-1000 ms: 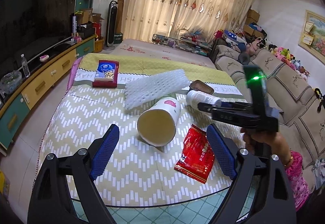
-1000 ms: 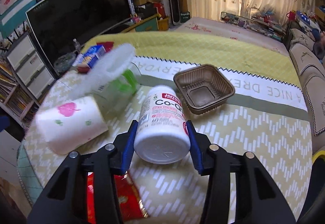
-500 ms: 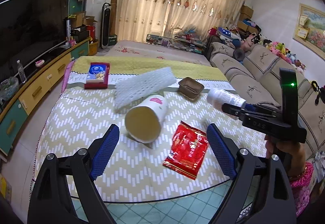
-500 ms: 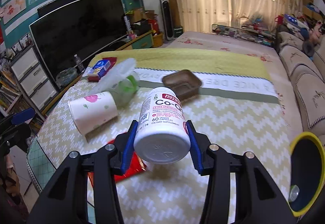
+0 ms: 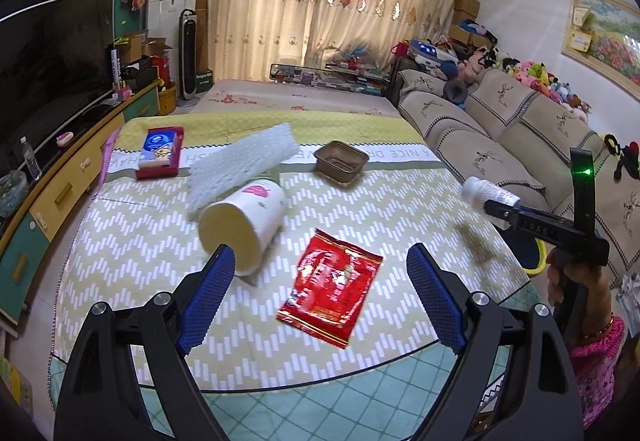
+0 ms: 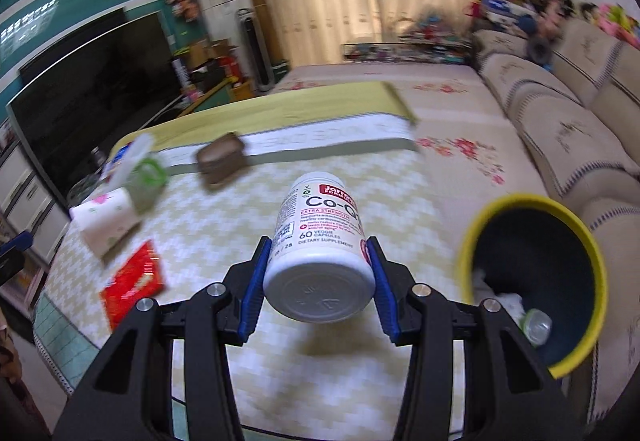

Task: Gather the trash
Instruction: 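Carry the supplement bottle over the bin and open the right gripper, then grasp the red snack wrapper with the left gripper and lift it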

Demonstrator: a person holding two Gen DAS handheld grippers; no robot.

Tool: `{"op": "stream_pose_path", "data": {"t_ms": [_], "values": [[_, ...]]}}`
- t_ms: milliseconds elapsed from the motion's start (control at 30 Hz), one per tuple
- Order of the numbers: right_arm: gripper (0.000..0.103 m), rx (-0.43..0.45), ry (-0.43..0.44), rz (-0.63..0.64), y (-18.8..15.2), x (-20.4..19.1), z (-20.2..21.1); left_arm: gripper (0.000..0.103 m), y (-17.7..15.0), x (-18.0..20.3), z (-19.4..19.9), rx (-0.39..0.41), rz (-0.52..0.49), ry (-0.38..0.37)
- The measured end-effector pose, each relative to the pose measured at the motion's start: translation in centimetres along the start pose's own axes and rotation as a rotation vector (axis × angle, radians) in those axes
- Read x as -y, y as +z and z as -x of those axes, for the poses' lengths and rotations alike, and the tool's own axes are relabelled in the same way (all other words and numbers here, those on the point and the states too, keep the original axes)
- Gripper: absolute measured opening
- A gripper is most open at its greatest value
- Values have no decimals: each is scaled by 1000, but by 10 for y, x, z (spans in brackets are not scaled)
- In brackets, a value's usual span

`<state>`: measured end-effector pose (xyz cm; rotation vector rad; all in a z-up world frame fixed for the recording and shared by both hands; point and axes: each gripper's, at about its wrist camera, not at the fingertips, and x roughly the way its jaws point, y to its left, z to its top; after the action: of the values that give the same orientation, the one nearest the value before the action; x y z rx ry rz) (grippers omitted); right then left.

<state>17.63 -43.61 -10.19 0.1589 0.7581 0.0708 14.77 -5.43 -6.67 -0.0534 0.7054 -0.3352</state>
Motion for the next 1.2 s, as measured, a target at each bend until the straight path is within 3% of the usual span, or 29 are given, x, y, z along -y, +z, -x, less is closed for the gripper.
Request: {"op": "stream_pose_path", "data": {"t_ms": [200,500,567,1000,1200], "values": [[45,-9,-123,-146,-12,75,0,86,-1,14,-7,-17,-26,-6],[45,-64,-270,-279,-34,148,-21,87,-7,25,-26,-67,-43,-15],[52,-68,-298,-312,-39,160,-25,86,-9,28,-33,-85,-46,-25],[58,-52,-301,-325,-47,163,-23,86,-29,37,-76,-211,-58,-69],[59,-55,-291,-318,-48,159,-24,86,-37,31,-97,-253,-66,-46]]}}
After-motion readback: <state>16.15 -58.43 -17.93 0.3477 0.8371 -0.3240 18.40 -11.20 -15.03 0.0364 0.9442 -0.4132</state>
